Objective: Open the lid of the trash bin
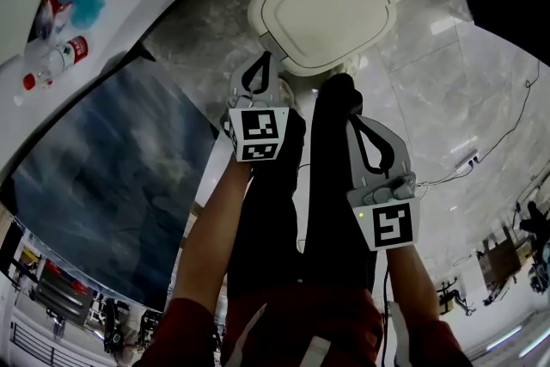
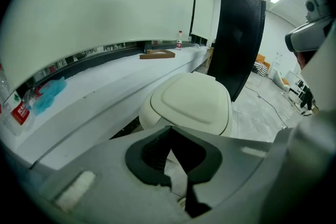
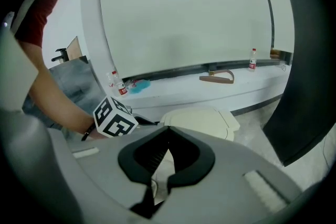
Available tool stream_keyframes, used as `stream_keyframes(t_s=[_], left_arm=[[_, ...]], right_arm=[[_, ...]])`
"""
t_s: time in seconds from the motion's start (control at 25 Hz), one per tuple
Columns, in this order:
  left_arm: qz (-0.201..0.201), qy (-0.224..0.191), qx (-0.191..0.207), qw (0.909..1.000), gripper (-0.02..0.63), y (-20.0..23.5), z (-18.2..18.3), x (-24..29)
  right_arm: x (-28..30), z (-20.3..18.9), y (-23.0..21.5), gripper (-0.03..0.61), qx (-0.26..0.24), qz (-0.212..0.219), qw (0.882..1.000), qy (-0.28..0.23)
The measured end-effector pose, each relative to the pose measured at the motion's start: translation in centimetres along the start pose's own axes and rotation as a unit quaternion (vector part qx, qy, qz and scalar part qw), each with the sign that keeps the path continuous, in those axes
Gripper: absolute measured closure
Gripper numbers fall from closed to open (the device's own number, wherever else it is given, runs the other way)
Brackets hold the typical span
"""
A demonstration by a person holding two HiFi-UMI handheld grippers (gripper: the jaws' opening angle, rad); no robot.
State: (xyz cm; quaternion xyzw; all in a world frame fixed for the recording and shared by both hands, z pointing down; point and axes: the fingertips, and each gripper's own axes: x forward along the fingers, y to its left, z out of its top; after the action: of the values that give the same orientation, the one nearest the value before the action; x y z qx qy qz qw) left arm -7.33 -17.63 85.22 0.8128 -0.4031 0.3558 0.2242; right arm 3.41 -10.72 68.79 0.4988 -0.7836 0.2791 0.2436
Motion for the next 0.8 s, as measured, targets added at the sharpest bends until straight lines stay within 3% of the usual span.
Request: stream_keyframes(t_s=[0.8], left_arm=[[-0.001,-0.008,-0.026,0.9996,0.609,0.63,-0.30,0.95]], right_arm=[[0.66,0.03,-0.82,0.578,-0.002,0.000,1.000,0.006]])
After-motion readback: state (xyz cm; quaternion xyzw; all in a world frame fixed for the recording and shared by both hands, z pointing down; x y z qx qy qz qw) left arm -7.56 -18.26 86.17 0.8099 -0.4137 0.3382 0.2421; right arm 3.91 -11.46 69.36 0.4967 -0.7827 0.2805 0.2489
